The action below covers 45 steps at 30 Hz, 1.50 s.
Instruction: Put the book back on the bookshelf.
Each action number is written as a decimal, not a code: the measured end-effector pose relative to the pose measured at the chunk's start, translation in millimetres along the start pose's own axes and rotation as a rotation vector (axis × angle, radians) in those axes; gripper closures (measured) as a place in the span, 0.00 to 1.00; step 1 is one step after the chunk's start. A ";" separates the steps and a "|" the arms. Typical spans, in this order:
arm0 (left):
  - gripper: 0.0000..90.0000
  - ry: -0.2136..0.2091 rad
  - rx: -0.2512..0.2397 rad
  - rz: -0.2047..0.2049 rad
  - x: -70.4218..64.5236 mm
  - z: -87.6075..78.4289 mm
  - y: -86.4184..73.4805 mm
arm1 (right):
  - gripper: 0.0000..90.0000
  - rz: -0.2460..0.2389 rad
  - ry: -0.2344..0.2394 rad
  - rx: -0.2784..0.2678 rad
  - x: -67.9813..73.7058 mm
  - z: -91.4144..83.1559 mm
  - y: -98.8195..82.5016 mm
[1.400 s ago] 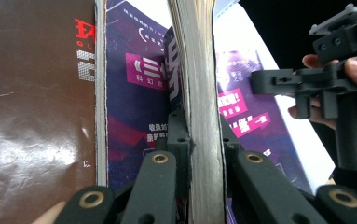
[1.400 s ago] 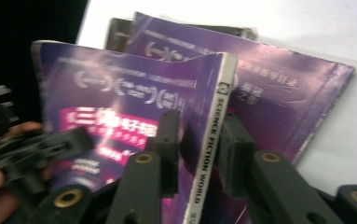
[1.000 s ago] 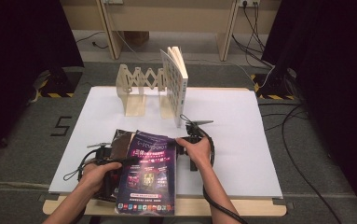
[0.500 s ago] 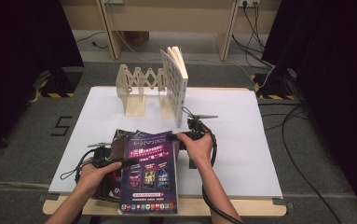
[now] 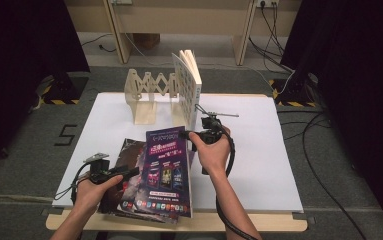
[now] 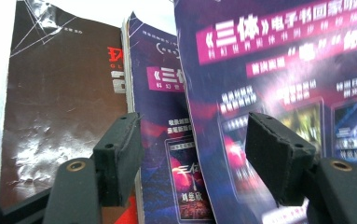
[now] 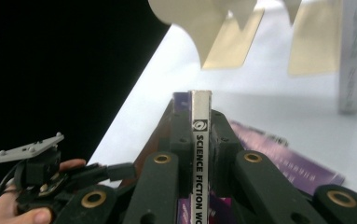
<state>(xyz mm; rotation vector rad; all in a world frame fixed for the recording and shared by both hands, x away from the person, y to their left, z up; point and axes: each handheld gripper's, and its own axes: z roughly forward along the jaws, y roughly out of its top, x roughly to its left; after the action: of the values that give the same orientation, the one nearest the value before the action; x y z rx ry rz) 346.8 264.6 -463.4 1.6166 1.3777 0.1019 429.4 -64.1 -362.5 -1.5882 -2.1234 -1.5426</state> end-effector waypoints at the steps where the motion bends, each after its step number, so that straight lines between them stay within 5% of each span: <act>1: 0.40 -0.002 -0.001 -0.001 -0.4 -0.1 0.0 | 0.92 -0.009 -0.008 -0.011 2.3 -1.1 1.9; 20: 0.41 0.020 -0.020 0.010 2.1 -4.0 0.3 | 0.92 -0.160 -0.103 -0.185 41.4 -10.3 31.4; 45: 0.41 0.037 -0.015 0.010 5.8 -2.8 -2.8 | 0.92 -0.233 -0.147 -0.345 61.4 -8.7 60.7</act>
<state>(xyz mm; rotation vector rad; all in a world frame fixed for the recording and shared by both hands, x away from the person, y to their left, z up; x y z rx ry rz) 345.2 270.6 -466.7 1.6162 1.3944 0.1486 442.7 -31.3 -283.2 -1.6429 -2.2864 -2.0196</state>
